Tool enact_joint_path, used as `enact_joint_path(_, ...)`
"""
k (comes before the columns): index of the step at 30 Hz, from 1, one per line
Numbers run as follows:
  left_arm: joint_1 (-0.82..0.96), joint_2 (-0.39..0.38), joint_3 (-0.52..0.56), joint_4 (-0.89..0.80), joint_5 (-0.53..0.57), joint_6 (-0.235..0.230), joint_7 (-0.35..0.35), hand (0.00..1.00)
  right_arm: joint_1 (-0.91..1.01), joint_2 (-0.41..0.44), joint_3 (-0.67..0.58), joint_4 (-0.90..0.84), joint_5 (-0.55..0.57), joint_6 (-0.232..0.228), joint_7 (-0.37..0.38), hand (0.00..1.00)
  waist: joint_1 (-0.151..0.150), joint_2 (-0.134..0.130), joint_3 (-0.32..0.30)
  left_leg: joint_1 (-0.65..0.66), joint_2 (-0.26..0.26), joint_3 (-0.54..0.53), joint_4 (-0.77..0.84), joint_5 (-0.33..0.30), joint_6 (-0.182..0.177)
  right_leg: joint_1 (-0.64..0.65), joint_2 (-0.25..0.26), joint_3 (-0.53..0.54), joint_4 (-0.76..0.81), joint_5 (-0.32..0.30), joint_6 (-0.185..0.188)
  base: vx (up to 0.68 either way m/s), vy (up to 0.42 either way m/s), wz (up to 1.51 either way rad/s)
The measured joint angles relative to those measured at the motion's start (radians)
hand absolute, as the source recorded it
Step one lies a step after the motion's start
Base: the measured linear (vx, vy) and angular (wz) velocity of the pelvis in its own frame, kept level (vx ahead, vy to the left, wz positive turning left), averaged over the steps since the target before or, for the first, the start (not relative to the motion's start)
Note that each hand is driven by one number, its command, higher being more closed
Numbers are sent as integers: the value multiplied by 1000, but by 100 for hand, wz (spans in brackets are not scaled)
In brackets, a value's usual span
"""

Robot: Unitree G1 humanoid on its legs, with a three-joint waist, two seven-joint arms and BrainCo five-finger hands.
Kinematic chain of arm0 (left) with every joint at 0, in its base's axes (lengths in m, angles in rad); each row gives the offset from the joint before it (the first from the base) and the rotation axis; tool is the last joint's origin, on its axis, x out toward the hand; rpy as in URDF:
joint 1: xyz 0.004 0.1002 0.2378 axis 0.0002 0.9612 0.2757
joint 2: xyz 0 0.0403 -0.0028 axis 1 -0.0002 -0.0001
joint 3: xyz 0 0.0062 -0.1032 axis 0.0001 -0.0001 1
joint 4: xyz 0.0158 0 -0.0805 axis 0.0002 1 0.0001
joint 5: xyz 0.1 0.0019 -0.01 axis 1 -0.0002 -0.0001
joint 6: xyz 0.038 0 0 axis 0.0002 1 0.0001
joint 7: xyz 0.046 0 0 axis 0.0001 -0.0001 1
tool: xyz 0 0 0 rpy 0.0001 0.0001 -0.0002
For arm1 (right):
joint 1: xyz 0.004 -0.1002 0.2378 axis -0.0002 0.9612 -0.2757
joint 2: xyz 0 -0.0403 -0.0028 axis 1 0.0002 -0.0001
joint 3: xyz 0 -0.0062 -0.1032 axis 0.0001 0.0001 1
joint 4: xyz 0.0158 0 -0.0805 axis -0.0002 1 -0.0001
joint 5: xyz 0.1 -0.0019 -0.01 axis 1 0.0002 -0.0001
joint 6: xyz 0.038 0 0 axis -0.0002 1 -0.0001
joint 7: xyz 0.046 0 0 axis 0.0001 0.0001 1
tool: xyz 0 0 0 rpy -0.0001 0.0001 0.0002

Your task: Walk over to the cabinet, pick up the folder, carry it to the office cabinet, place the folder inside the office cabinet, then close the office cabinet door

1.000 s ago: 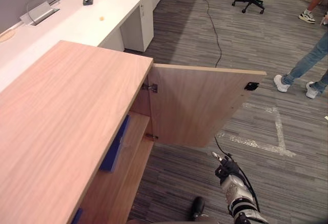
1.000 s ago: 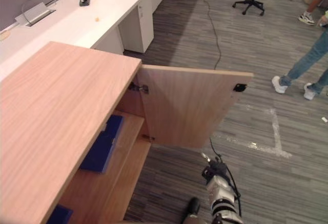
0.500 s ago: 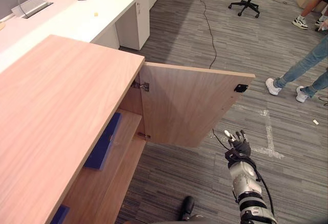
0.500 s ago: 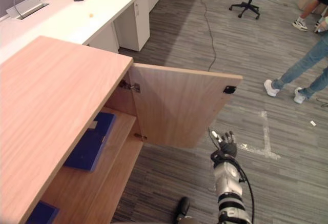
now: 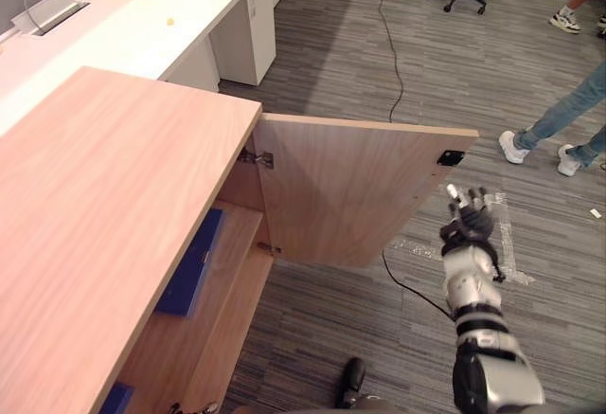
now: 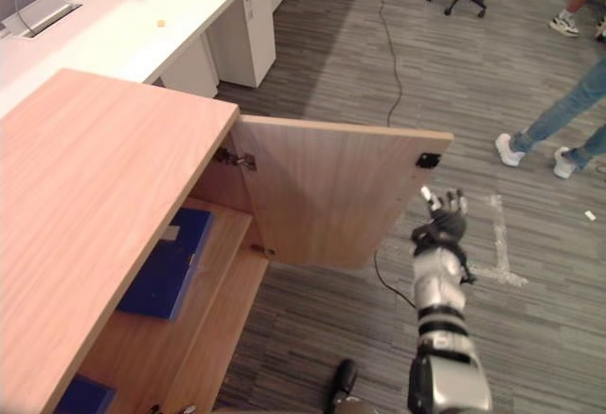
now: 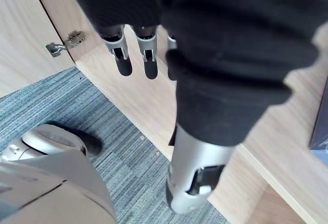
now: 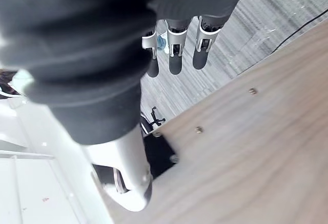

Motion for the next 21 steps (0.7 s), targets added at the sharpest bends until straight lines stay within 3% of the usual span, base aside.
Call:
enact_joint_path(2,0,-1,-26,-1,-14,-1,-1,0,-114,-75,3,93,10,-1,-5,0,1,21,5,-20,-1,-19,13,-6,5,-10,-3,-15,0,0,0,8,95,18)
enact_joint_path(6,1,-1,-44,-1,-31,-4,-3,0,-254,-140,37,203,10,2,-2,0,14,50,11,-40,-1,-24,15,-6,5,-25,-4,-20,1,1,-1,19,86,5)
enact_joint_path(13,1,-1,-46,-1,-34,-9,-8,0,-341,-193,143,303,0,38,35,0,19,63,13,-59,-15,-24,66,-9,1,-22,-17,-17,1,1,0,42,99,-2)
enact_joint_path(18,0,5,-56,0,-29,-22,-13,0,-382,-260,342,304,-92,64,79,0,11,83,26,-61,-12,-24,84,-17,-2,-16,-12,-11,1,1,-1,41,122,-8)
enact_joint_path(21,36,27,-57,-41,-29,-24,-52,0,-435,-326,520,304,-95,83,148,0,12,93,32,-58,4,-26,87,-17,-2,-19,8,-1,1,-1,-5,32,63,-12)
